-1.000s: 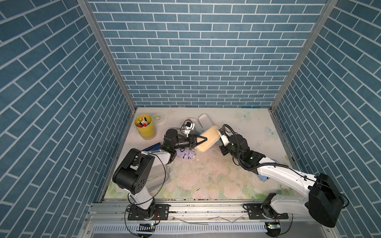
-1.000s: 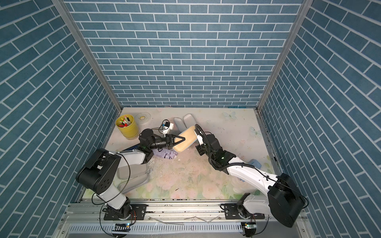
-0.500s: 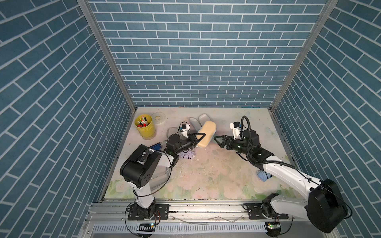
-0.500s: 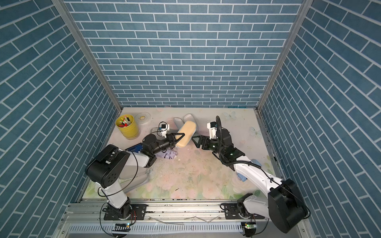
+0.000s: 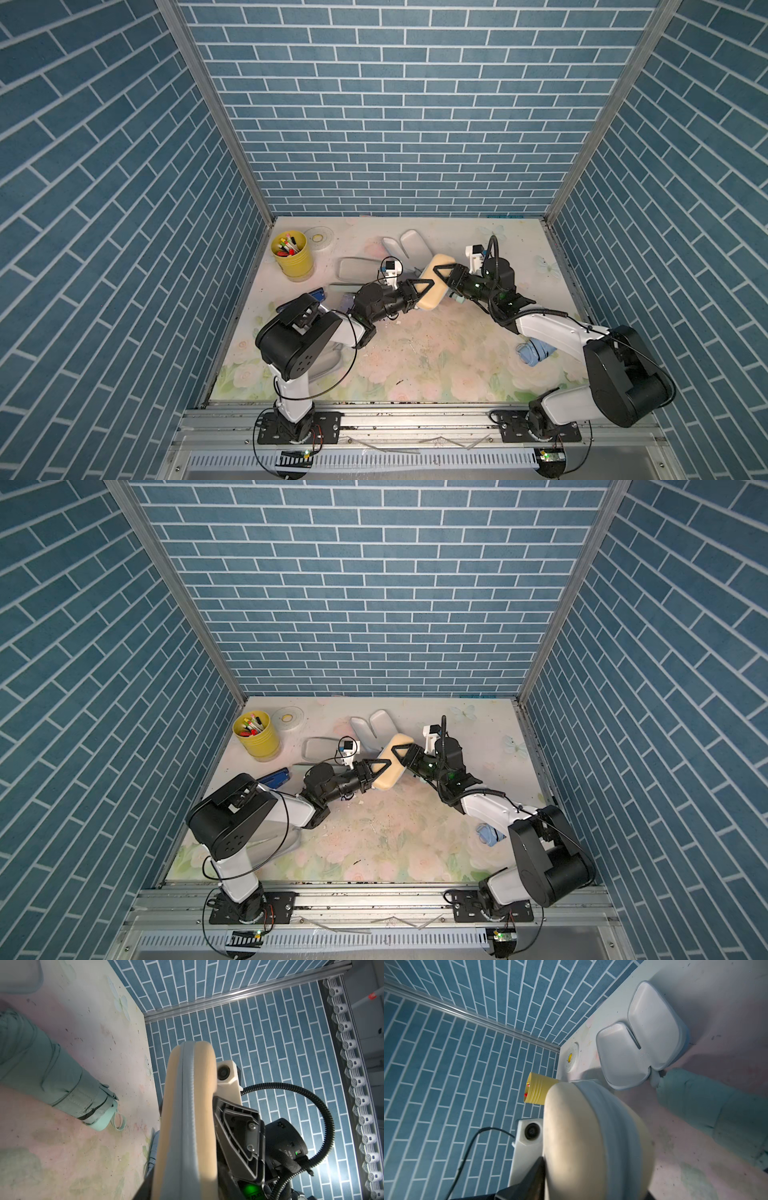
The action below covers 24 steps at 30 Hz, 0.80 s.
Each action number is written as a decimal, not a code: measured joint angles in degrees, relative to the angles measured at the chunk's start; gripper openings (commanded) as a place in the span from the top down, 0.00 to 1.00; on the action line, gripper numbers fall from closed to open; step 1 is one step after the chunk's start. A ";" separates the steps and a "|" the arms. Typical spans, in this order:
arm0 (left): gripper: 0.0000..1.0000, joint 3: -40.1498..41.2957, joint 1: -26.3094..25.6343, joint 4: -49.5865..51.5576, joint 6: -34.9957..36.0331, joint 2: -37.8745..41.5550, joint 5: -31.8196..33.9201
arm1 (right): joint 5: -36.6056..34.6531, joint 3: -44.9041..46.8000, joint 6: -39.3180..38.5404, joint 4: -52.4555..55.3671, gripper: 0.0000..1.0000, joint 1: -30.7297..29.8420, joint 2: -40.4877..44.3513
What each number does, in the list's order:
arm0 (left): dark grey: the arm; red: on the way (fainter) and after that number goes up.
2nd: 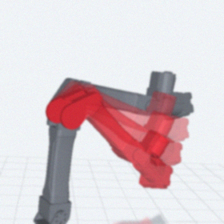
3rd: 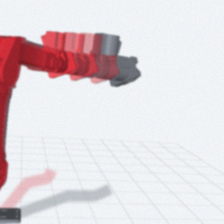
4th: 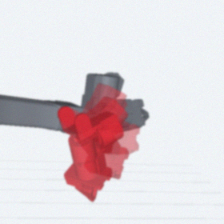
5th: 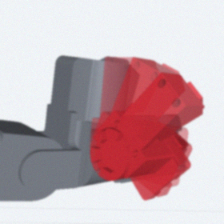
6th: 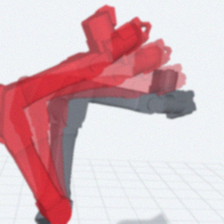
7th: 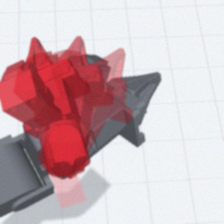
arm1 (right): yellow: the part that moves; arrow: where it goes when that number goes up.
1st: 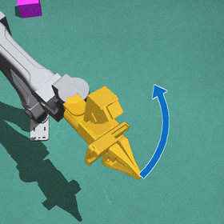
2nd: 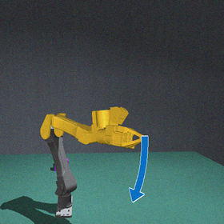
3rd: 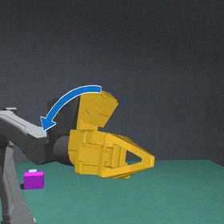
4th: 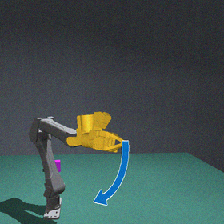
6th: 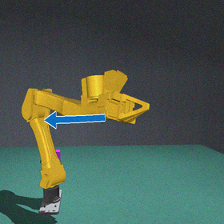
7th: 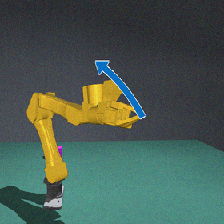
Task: Put umbrellas into zippered umbrella sleeves
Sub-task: Place the umbrella sleeve at the center of the board.
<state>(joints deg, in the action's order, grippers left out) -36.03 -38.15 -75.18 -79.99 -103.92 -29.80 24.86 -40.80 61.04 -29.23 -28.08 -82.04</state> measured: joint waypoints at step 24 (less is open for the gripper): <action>0.29 -0.76 14.51 67.25 36.96 33.59 8.20 | 5.27 -10.08 -29.97 47.30 0.20 1.14 -12.07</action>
<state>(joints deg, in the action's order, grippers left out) -36.80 -23.64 -7.92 -43.03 -70.32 -21.61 30.13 -50.87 31.07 18.06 -26.94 -94.11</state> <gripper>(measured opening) 0.830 0.781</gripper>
